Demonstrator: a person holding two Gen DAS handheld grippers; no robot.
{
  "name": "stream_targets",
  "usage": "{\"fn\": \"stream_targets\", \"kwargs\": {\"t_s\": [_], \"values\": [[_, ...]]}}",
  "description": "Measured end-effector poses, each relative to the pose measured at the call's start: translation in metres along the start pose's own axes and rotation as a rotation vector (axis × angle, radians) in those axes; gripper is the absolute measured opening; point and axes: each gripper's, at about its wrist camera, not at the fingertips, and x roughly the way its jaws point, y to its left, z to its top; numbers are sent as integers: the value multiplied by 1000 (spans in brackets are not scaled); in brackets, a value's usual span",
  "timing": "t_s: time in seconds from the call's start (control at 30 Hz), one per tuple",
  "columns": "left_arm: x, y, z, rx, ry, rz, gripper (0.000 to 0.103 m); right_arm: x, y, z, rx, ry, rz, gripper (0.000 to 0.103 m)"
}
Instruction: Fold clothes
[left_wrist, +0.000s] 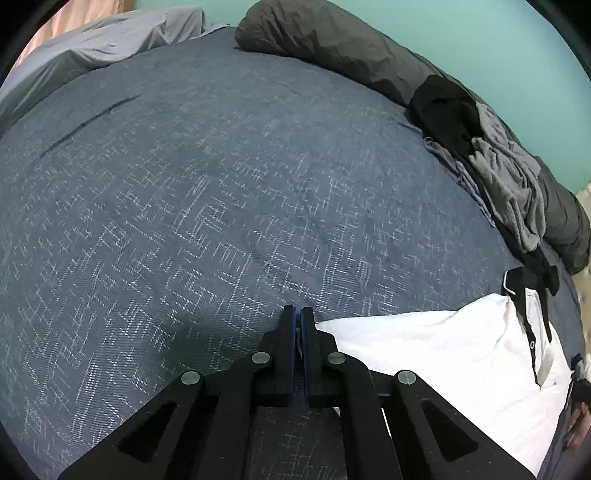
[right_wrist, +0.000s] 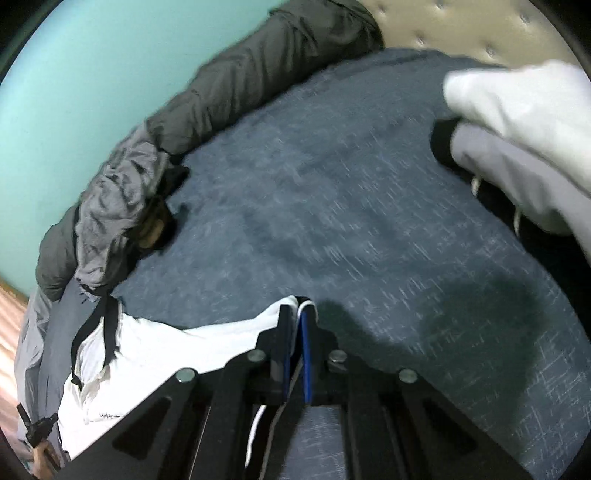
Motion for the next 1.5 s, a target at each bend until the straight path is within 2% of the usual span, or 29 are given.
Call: {"fn": "stream_targets", "kwargs": {"t_s": [0.17, 0.5, 0.67, 0.7, 0.77, 0.8, 0.9, 0.97, 1.0, 1.03, 1.07, 1.23, 1.33, 1.5], "values": [[6, -6, 3, 0, 2, 7, 3, 9, -11, -7, 32, 29, -37, 4], [3, -9, 4, -29, -12, 51, 3, 4, -16, -3, 52, -4, -81, 4], [9, -21, 3, 11, 45, 14, 5, 11, -11, -6, 18, 33, -63, 5], [7, -22, 4, 6, 51, 12, 5, 12, -9, -6, 5, 45, -56, 7], [3, -18, 8, -20, 71, 14, 15, 14, -5, -7, -21, 69, -42, 11], [1, -14, 10, -38, 88, 22, 25, 15, -5, -7, -22, 81, -43, 18], [-18, -10, 19, -54, 69, 72, 28, 6, -5, -3, -15, 82, -56, 47], [-34, -2, 20, -53, 45, 80, 30, -4, 0, 2, -26, 68, -49, 50], [-39, -7, 24, -36, 35, 76, 34, -7, 9, 5, -40, 64, -40, 51], [-43, -14, 29, -15, 25, 70, 41, -10, 17, 8, -54, 60, -31, 53], [-47, -22, 34, 7, 14, 64, 43, -12, 25, 11, -68, 55, -23, 53], [-24, -105, 42, 122, 72, -59, 44, -22, 70, 24, -142, 40, 27, 59], [-3, -163, 52, 212, 105, -112, 44, 3, 125, 24, -234, 86, 87, 60], [32, -268, 42, 392, 154, -142, 44, 47, 215, 3, -388, 194, 138, 60]]}}
